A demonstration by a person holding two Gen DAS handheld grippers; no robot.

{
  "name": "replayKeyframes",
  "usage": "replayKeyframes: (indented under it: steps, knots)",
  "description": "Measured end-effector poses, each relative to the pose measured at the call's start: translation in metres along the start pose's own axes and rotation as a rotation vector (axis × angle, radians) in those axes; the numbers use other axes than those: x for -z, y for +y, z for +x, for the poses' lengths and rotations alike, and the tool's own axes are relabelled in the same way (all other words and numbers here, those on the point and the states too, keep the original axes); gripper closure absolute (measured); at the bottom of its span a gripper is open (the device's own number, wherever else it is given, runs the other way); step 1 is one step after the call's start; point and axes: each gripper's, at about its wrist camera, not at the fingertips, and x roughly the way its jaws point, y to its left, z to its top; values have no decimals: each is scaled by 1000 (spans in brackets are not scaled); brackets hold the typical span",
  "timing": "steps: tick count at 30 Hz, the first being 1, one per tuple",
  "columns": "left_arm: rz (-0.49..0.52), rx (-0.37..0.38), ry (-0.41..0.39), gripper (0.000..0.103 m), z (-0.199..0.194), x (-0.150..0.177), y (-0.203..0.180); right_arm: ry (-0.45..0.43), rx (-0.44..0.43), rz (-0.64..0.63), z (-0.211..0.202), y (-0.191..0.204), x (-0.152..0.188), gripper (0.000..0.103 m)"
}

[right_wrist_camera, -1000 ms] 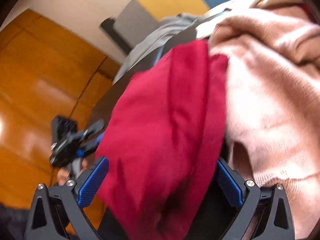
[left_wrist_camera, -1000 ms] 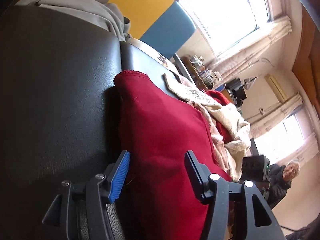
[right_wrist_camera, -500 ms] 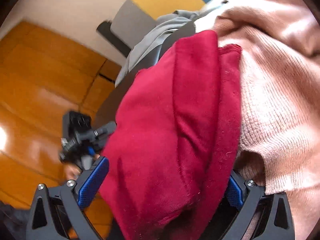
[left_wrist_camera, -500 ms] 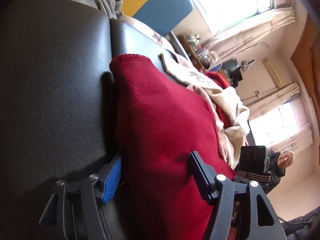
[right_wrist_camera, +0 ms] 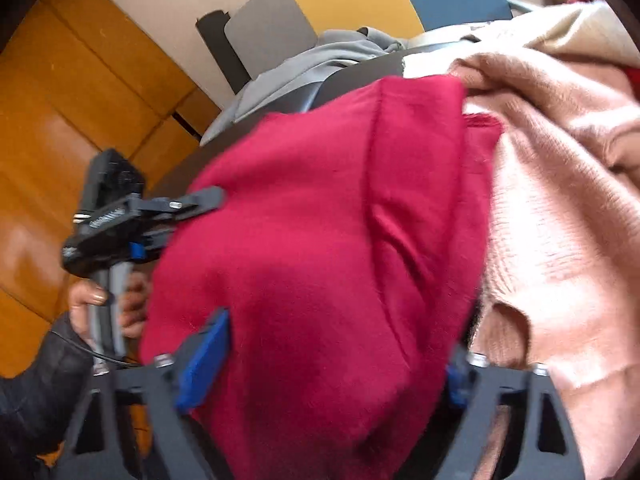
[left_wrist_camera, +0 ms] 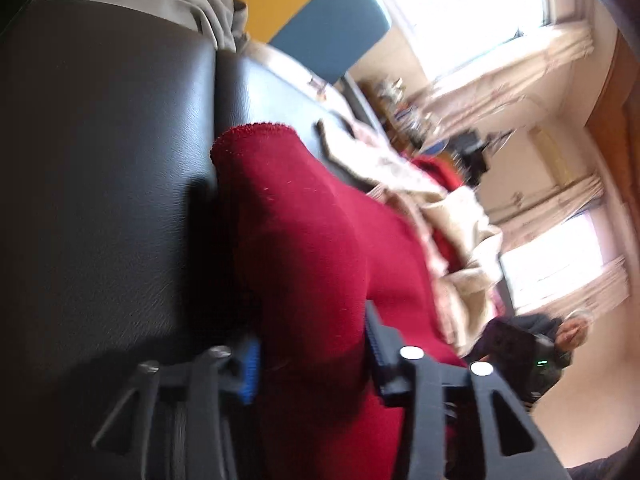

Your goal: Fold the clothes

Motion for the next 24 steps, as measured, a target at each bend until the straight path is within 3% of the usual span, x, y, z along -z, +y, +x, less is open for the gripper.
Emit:
replayKeyframes:
  steps: [6,10,18,24]
  knots:
    - [-23,-36,-158,67,-78,44,15,56,-24,-154,9,55,8,38]
    - [-81,-88,-309,67,-152,71,40,142,-116,-283,52,116,-6,38]
    - [-206,-373,-629,67,-326,92,119,259,-356,-544,173,280,-66,42]
    - [-348,-554,-707,67,-394,89,196,324,-392,-623,271,393,-97,43]
